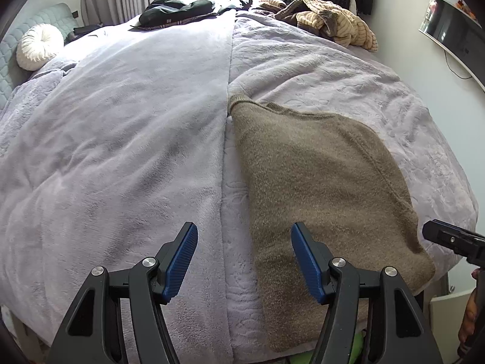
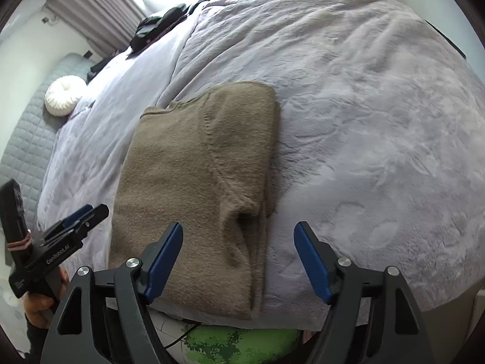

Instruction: Fold small clothes

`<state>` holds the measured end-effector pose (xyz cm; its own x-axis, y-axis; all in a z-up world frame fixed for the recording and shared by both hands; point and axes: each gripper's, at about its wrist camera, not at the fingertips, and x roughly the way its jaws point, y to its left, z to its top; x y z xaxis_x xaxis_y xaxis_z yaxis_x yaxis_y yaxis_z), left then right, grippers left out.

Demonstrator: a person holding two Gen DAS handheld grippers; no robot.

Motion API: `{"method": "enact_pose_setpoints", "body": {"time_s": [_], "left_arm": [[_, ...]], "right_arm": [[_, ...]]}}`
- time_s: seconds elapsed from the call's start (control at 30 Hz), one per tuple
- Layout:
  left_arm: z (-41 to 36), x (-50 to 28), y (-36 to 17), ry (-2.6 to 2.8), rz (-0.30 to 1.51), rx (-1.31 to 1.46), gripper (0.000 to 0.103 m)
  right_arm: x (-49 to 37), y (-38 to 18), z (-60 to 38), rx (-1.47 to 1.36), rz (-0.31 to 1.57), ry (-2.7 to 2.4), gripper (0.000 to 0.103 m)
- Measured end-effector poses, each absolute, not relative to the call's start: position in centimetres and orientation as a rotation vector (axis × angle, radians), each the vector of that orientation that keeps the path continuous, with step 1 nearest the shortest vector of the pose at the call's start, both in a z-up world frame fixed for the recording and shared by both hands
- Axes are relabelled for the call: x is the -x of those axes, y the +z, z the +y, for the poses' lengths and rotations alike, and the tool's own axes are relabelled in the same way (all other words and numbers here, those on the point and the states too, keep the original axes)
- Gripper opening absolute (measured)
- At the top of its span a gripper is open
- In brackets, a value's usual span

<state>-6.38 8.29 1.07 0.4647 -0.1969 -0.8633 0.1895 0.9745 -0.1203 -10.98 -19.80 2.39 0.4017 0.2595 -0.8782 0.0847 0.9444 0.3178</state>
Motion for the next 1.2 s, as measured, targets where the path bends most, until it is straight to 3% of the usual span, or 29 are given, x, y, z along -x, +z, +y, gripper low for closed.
{"method": "enact_pose_setpoints", "body": {"time_s": [0.1,0.13,0.17,0.27,0.87,1.2], "left_arm": [[8.0,6.3,1.9,-0.231,1.053,0.003,0.069],[7.8,6.2,2.1,-0.228,1.052,-0.001,0.092],[7.6,6.2,2.5,-0.222,1.044,-0.007,0.103],[7.0,6.3,3.4,-0.209,1.015,-0.032,0.103],[5.9,5.0,3.1,-0.141,1.098,-0.011,0.103],[5.5,5.2,3.4,-0.127,1.076,-0.042,0.103]], "right_arm": [[10.2,3.5,-19.0,-0.301,1.155,0.107,0.081],[10.1,3.8,-18.8,-0.296,1.152,0.103,0.081],[9.8,4.2,-18.6,-0.290,1.151,0.099,0.081],[9.0,5.2,-18.2,-0.269,1.155,0.080,0.090],[8.0,6.1,-14.9,-0.053,1.148,-0.076,0.091],[8.0,5.9,-15.0,-0.065,1.158,-0.086,0.092]]}}
